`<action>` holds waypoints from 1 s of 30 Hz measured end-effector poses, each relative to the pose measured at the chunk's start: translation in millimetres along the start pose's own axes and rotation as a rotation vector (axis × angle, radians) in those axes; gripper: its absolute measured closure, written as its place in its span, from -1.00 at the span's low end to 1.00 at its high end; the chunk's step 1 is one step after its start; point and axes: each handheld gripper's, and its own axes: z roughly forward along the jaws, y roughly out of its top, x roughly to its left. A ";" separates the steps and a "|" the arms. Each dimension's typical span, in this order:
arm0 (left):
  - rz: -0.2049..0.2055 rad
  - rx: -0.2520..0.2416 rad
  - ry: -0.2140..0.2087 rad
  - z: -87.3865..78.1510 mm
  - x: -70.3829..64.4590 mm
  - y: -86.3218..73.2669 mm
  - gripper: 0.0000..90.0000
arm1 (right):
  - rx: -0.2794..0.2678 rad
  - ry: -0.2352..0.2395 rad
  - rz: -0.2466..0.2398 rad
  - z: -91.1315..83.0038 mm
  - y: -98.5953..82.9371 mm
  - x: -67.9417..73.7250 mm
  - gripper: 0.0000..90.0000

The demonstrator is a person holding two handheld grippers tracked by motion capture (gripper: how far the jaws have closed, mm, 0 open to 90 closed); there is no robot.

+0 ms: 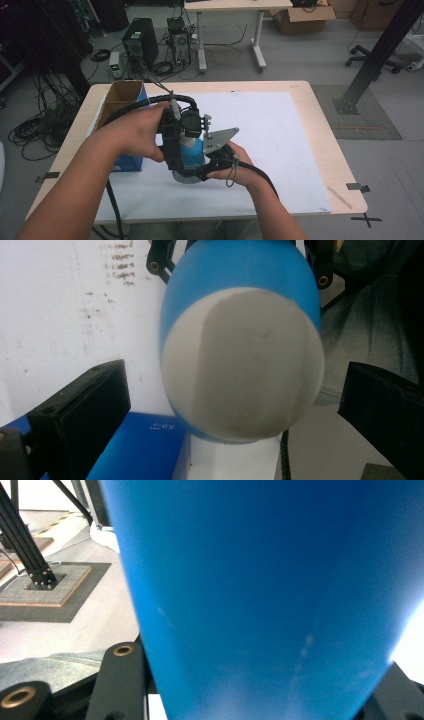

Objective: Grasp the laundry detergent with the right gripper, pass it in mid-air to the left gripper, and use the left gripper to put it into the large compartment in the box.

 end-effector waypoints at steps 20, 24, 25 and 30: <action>0.010 0.012 -0.004 6.2 -0.7 1.9 -0.99 | -0.005 0.007 0.001 6.3 4.5 2.3 0.00; 0.010 0.014 -0.004 8.2 -0.7 1.0 -0.99 | -0.004 0.010 0.001 8.1 6.0 3.1 0.00; 0.010 0.012 -0.002 8.5 -0.8 0.9 -0.98 | -0.002 0.009 -0.005 8.7 6.2 2.7 0.00; 0.014 0.015 0.004 8.6 -1.2 0.8 -0.94 | -0.002 0.011 -0.005 10.1 7.5 3.1 0.00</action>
